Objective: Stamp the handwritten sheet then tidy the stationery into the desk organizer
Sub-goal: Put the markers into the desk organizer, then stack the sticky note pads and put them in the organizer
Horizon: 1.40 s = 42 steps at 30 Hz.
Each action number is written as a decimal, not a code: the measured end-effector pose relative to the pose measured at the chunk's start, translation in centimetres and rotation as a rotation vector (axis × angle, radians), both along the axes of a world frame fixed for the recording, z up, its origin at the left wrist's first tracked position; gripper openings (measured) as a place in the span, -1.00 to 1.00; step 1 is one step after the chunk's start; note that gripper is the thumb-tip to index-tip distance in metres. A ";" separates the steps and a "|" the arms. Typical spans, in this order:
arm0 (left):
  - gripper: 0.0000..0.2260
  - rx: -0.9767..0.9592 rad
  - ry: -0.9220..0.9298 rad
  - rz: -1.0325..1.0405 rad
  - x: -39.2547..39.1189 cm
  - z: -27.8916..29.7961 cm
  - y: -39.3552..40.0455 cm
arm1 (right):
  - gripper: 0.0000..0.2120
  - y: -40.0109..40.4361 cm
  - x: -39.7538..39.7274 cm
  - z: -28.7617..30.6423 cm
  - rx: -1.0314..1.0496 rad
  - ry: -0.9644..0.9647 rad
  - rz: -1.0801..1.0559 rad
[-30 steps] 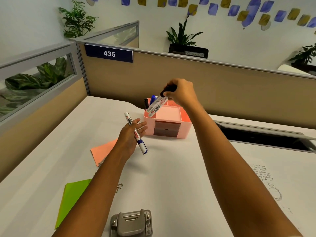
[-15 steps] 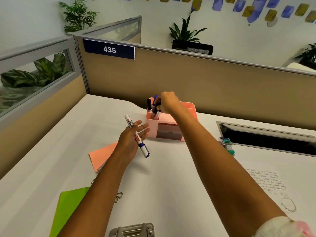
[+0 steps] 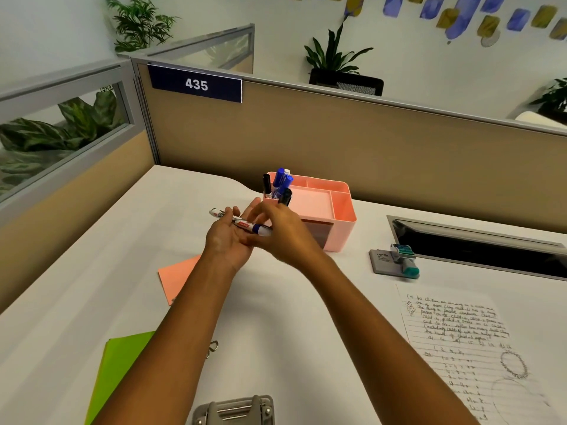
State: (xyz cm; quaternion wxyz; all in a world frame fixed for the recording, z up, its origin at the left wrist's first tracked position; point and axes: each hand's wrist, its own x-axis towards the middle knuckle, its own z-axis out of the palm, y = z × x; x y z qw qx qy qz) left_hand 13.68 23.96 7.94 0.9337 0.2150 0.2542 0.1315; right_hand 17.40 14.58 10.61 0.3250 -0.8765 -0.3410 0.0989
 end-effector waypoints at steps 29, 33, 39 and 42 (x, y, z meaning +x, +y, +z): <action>-0.29 1.777 0.969 -0.539 -2.9 -7.0 5.6 | -0.71 2.1 8.1 0.0 -0.094 -0.320 -0.220; -0.32 1.804 1.017 -0.573 -2.7 -6.4 5.7 | -0.66 1.6 6.6 0.1 0.106 -0.399 -0.306; -0.38 1.711 0.956 -0.564 -2.7 -6.0 6.4 | -0.73 1.4 1.7 -1.5 0.359 -0.201 -0.257; -0.50 1.592 0.818 -0.468 -2.9 -6.1 6.6 | -0.74 1.7 -0.8 -3.4 0.335 -0.016 -0.199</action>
